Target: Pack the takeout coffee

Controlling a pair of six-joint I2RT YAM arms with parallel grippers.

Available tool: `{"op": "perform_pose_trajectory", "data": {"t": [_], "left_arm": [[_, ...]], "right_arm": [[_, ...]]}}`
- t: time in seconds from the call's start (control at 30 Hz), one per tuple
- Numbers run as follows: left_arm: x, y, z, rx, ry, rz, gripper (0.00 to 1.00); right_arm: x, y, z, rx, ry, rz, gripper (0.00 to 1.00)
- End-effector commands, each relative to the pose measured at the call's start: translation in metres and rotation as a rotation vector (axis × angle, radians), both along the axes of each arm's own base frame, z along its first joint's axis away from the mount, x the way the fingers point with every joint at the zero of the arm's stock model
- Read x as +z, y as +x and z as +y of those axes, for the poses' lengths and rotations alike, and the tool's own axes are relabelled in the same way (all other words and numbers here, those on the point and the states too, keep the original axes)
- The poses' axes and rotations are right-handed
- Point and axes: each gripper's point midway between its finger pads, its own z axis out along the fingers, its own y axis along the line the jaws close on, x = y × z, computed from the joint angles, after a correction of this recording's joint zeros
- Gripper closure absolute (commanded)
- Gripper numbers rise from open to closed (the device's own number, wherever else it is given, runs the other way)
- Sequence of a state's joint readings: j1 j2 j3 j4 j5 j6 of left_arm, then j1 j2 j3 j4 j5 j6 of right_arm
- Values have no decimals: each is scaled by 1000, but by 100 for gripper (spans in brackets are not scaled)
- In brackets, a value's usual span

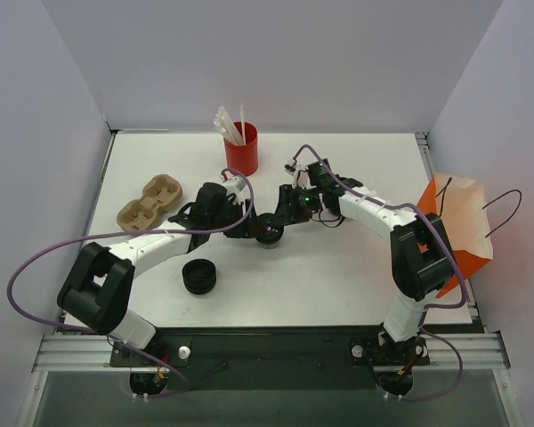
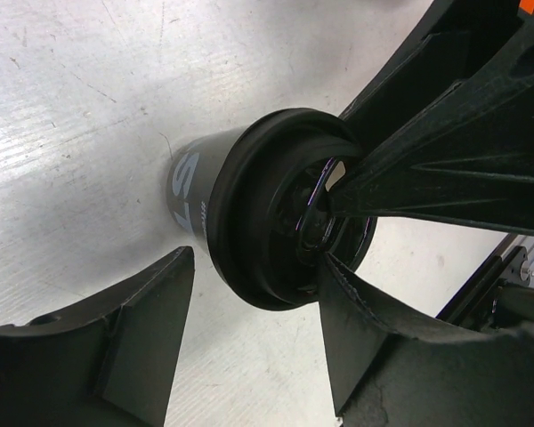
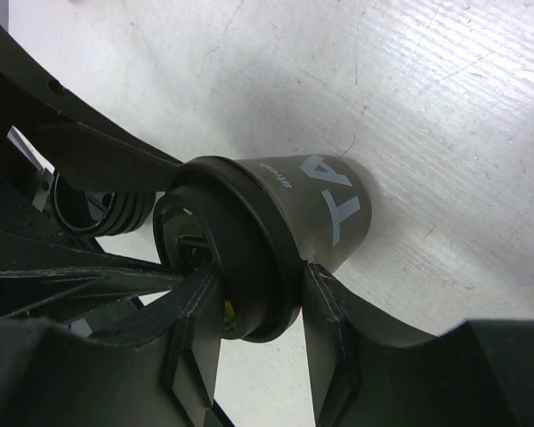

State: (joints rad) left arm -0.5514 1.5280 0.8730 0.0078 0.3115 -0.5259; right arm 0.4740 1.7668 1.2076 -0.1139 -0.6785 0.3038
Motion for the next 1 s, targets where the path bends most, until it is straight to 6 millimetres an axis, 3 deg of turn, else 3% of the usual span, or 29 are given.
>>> {"op": "perform_pose_trajectory", "data": {"t": [0.0,0.17,0.3,0.6,0.97], "left_arm": [[-15,8,17,12,82,9,34],[-20,23,27,54,61,19,34],[-7,36,24,61,14,-35,34],[-19,29,26,41,25,-22,34],[-6,36,26,54,6,-57,33]], "right_arm": [[-22,-25,-2,98,-60,92,69],[-16,-14,4,113,-51,85,69],[-20,-10,8,127,-52,108,69],[-22,-15,16,168,-12,146,70],[-22,-22,25,211,-1,162,71]]}}
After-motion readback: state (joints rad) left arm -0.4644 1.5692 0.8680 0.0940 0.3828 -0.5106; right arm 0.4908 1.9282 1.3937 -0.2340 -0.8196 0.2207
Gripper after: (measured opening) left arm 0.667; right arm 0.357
